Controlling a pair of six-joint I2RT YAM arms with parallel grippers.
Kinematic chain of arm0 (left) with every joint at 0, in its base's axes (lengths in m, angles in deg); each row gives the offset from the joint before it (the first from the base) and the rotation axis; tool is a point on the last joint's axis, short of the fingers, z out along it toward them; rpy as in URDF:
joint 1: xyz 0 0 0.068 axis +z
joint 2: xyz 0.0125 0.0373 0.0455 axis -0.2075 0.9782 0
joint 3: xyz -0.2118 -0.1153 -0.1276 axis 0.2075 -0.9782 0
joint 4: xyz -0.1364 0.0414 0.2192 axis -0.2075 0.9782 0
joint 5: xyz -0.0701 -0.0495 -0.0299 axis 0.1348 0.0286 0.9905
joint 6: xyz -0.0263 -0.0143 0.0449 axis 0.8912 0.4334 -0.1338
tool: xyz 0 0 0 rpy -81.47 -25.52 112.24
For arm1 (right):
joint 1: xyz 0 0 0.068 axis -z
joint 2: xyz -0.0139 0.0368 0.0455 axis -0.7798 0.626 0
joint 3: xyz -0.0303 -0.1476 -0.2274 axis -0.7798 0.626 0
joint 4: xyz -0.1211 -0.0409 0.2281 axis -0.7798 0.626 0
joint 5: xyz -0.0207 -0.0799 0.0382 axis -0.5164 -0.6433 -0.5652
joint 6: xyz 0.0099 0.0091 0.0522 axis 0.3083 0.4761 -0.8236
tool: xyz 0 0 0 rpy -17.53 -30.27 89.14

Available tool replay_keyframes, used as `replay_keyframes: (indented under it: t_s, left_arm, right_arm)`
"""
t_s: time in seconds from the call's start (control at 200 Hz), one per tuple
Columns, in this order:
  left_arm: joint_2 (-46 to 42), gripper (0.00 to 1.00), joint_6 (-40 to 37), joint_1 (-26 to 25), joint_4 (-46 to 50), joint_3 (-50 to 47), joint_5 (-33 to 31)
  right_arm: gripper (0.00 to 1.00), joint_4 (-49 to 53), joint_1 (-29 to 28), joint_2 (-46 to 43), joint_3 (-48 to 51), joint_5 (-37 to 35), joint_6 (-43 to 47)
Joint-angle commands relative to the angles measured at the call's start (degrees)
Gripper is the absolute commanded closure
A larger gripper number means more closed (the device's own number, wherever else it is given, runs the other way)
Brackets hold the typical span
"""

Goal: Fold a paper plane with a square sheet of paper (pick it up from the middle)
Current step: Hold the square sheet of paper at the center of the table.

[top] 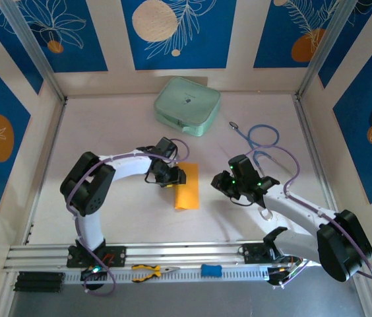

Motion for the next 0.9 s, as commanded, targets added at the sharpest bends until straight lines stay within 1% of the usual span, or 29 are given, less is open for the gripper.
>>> replay_keyframes:
  t_s: [0.0,0.56,0.705,0.795,0.895]
  left_arm:
    - [5.1,0.52,-1.0,-0.1,2.6,-1.4,-7.6]
    - [6.3,0.52,-1.1,-0.6,2.9,-0.7,-7.3]
    - [6.3,0.52,-1.1,-0.6,2.8,-0.8,-7.1]
    - [6.3,0.52,-1.0,-0.6,2.7,-0.9,-7.1]
    - [6.3,0.52,-1.1,-0.6,2.6,-0.9,-7.1]
  right_arm:
    - [0.72,0.8,-0.5,-0.5,0.6,-0.6,-0.9]
    - [0.73,-0.9,-0.7,0.3,1.3,0.3,-1.3]
    - [0.76,-4.7,-0.7,1.7,1.7,3.4,-0.3]
    - [0.80,-7.8,-0.7,4.5,1.1,6.6,0.7]
    - [0.88,-14.0,-0.8,8.6,0.6,10.5,0.7]
